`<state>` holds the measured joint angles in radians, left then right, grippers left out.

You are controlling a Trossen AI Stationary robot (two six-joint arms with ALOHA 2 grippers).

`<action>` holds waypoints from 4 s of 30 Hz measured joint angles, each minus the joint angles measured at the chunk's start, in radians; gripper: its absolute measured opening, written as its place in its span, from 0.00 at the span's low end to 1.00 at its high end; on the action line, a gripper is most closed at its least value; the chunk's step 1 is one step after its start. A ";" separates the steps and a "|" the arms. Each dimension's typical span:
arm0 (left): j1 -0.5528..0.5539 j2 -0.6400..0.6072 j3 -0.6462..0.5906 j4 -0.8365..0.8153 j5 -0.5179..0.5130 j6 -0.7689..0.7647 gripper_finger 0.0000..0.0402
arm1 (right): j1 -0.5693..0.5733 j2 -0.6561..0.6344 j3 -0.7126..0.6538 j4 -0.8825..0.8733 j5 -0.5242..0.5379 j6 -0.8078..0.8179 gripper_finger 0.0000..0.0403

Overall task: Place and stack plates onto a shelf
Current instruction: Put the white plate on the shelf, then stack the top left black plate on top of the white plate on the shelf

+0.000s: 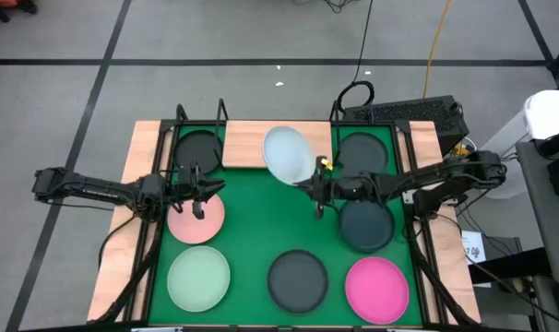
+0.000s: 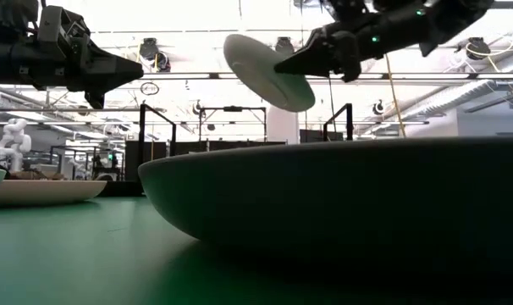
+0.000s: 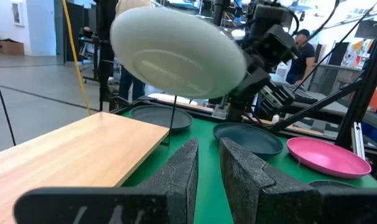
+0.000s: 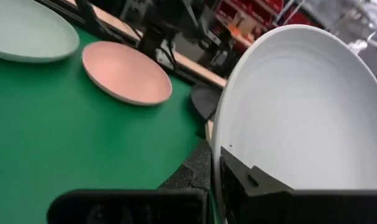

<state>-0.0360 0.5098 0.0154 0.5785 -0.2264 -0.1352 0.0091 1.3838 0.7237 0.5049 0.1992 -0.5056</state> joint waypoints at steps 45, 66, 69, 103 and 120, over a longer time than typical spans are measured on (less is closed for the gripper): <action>0.000 0.000 0.000 0.000 0.000 0.000 0.17 | -0.370 0.355 0.068 -0.052 -0.070 0.126 0.04; 0.000 0.000 0.000 0.000 0.000 0.000 0.17 | -0.172 0.078 0.068 -0.066 -0.218 0.354 0.23; 0.000 0.000 0.000 0.000 0.000 0.000 0.17 | -0.108 -0.020 0.068 -0.129 -0.327 0.389 0.22; 0.003 0.026 0.390 -0.476 -0.203 0.072 0.17 | 0.109 -0.156 -0.121 0.128 -0.326 0.355 0.20; 0.012 0.546 0.695 -1.347 -0.429 -0.228 0.17 | 0.109 -0.209 -0.121 0.044 -0.326 0.360 0.20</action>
<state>-0.0237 1.0559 0.7101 -0.7690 -0.6554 -0.3637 0.1181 1.1744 0.6025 0.5488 -0.1272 -0.1456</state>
